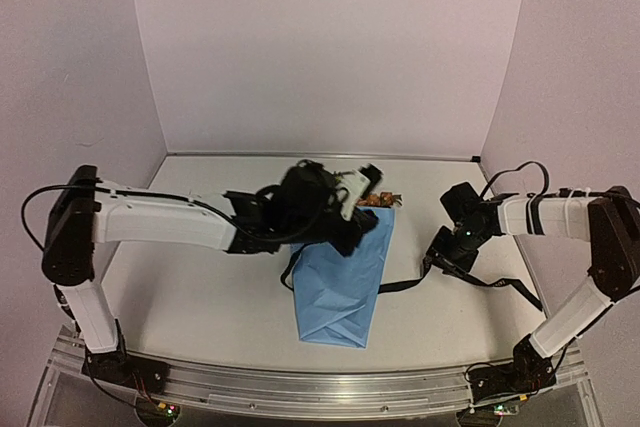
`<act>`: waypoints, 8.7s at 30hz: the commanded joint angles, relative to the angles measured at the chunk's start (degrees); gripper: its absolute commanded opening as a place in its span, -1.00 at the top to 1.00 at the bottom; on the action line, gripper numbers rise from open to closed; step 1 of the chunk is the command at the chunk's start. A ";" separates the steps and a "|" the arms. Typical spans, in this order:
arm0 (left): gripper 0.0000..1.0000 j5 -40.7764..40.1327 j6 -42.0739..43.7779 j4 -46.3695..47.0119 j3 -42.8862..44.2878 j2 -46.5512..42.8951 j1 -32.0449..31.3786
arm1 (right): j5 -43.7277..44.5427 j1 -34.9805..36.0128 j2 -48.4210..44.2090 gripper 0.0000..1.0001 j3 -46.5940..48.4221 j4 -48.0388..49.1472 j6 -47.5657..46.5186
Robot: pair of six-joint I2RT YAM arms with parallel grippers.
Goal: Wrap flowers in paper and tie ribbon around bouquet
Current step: Cross the ribbon over the folded bouquet.
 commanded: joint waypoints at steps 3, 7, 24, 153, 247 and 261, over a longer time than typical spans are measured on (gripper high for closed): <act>1.00 -1.53 19.07 -8.81 7.22 11.01 -6.42 | 2.73 -1.74 -6.79 -0.25 -2.58 -8.08 -1.15; 1.00 -0.98 20.86 -8.65 8.63 12.74 -6.67 | 4.19 -2.04 -9.73 -0.35 -1.48 -13.22 -3.63; 1.00 3.12 27.08 0.13 1.76 9.77 -7.42 | -29.31 -1.94 -1.79 -0.53 5.65 9.01 -3.04; 0.14 15.37 -16.04 -2.67 -23.90 -14.36 11.20 | 10.74 -15.60 -14.77 -0.69 -19.13 1.34 5.53; 0.99 7.38 -6.64 -2.80 -17.05 -4.39 9.78 | -58.90 5.10 3.15 1.00 34.03 -0.13 -13.94; 0.97 15.98 -10.65 2.06 -16.52 -2.89 17.20 | -65.96 12.77 14.05 1.00 35.91 3.05 -9.87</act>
